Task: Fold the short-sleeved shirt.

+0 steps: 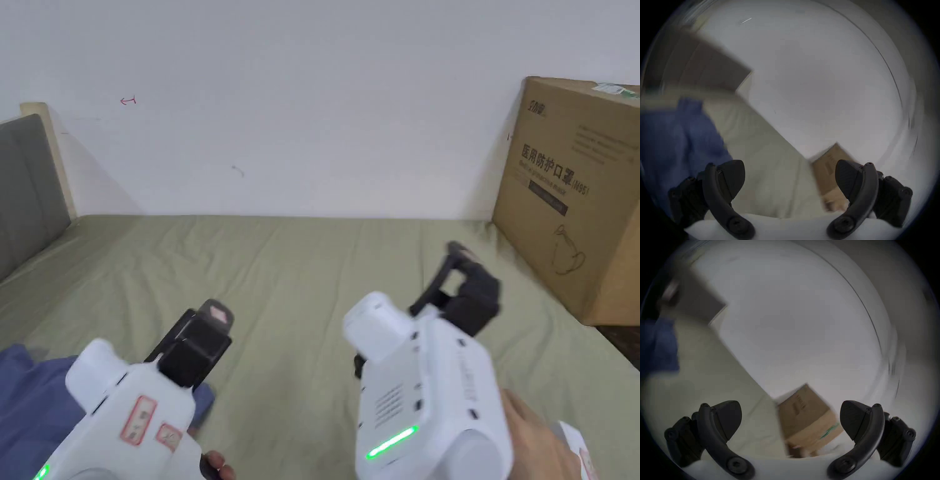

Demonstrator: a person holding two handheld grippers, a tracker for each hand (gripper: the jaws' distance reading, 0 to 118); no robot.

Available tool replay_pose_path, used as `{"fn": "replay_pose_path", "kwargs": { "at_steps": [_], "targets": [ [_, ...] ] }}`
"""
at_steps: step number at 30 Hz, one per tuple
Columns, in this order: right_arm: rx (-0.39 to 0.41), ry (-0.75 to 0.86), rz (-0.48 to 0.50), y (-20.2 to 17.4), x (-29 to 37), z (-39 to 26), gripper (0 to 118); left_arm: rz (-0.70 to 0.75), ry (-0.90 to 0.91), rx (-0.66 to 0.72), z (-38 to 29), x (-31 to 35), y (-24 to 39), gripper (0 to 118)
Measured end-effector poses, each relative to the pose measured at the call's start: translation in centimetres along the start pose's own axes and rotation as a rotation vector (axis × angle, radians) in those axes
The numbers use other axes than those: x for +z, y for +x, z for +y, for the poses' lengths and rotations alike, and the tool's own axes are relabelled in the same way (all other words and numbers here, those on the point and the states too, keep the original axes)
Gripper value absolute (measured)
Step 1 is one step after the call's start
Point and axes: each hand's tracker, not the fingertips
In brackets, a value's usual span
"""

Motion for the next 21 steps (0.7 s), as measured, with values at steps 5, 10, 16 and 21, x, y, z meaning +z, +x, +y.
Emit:
{"fn": "replay_pose_path", "kwargs": {
  "at_steps": [5,10,16,21],
  "targets": [
    [0.176,-0.018,0.239,-4.0,-0.1,0.1,117,0.121,-0.01,0.221,-1.0,-0.6,-3.8,113],
    [-0.228,-0.164,0.242,-1.3,-1.5,-1.0,117,0.139,0.011,-0.064,0.3,-0.9,-0.5,113],
    [-1.31,-0.26,0.315,6.9,-3.2,-7.1,117,0.091,0.05,-0.862,-1.0,-0.3,8.8,113],
    [-1.46,-0.445,0.112,5.7,-2.0,-11.2,117,0.121,0.077,-1.093,-3.0,0.1,9.9,114]
  ]
}}
